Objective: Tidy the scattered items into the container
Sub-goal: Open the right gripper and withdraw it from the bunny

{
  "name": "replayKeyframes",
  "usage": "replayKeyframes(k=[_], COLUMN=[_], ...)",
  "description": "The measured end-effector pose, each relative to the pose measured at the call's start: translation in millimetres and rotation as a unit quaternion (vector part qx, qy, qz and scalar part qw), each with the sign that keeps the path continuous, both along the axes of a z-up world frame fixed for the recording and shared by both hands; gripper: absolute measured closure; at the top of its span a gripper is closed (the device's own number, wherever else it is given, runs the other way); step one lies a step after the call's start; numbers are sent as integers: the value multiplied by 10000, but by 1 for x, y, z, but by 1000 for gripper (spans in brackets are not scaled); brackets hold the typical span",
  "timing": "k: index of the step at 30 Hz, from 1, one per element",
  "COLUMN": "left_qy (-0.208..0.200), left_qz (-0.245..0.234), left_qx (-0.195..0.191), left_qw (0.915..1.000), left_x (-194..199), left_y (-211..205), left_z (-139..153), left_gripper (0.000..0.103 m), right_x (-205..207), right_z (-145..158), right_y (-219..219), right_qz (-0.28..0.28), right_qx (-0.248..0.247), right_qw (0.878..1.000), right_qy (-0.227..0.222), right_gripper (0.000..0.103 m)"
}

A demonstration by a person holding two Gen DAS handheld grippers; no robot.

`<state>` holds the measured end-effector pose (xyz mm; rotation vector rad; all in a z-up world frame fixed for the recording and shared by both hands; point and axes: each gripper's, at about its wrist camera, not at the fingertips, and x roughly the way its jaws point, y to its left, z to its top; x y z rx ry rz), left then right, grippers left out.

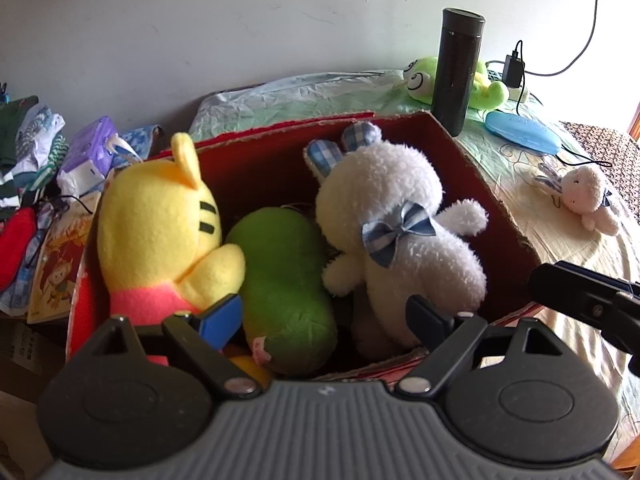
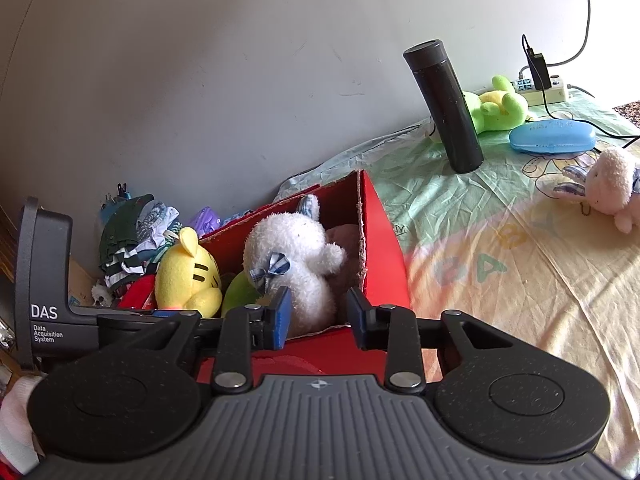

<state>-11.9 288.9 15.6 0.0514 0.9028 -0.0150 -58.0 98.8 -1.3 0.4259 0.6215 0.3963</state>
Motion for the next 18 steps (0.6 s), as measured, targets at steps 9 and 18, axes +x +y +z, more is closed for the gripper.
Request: replayKeyframes(k=[9, 18], left_qy=[-374, -496], left_qz=[525, 56], left_qx=[56, -625], left_qw=[9979, 9968], left_x=[-13, -9], left_y=[-4, -59], left_z=[25, 43], left_gripper=[15, 15], right_x=[7, 17], right_z=[0, -15], right_y=[-12, -68], right_qz=[428, 399], right_qx=[-69, -109], right_qw=[9990, 9988], right_qy=[-74, 275], right_gripper=[69, 69])
